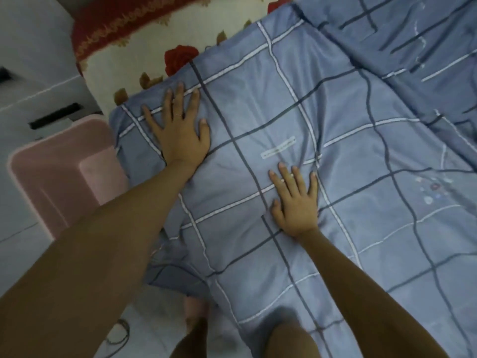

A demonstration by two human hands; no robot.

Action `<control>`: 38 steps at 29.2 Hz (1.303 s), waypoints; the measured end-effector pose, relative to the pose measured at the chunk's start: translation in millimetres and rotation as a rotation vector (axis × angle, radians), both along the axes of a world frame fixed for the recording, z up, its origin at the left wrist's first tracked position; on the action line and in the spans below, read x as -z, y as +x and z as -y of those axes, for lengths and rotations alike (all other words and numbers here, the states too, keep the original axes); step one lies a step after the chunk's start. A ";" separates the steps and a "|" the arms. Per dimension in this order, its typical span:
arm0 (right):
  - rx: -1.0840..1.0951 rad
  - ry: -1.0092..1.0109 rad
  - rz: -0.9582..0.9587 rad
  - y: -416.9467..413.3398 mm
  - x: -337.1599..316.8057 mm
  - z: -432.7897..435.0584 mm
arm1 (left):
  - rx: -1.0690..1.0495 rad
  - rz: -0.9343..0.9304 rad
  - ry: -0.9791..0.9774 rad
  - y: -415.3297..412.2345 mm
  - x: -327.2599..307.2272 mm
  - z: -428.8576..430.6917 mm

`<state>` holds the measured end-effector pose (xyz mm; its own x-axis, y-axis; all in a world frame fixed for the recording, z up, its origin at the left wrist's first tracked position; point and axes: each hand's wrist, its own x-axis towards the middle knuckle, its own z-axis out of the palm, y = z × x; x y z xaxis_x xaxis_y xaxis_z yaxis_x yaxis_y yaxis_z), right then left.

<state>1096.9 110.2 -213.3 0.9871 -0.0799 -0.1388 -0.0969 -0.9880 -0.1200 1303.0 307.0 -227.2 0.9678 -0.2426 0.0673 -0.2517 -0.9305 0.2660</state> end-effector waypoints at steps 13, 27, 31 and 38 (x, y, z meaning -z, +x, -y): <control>0.171 -0.012 0.153 -8.4 13.1 -10.3 | 0.044 -0.087 -0.187 -11.1 -7.1 -12.5; 0.877 0.055 -0.342 -428.0 -41.8 -30.9 | 0.671 -0.546 0.011 -482.7 -43.3 -51.1; 0.938 0.065 -0.443 -505.0 -57.7 -11.5 | 0.662 -0.711 0.085 -577.6 -67.0 -13.8; 1.181 0.201 -0.471 -614.0 -66.0 -7.3 | 0.518 -0.731 0.301 -668.9 -89.2 59.0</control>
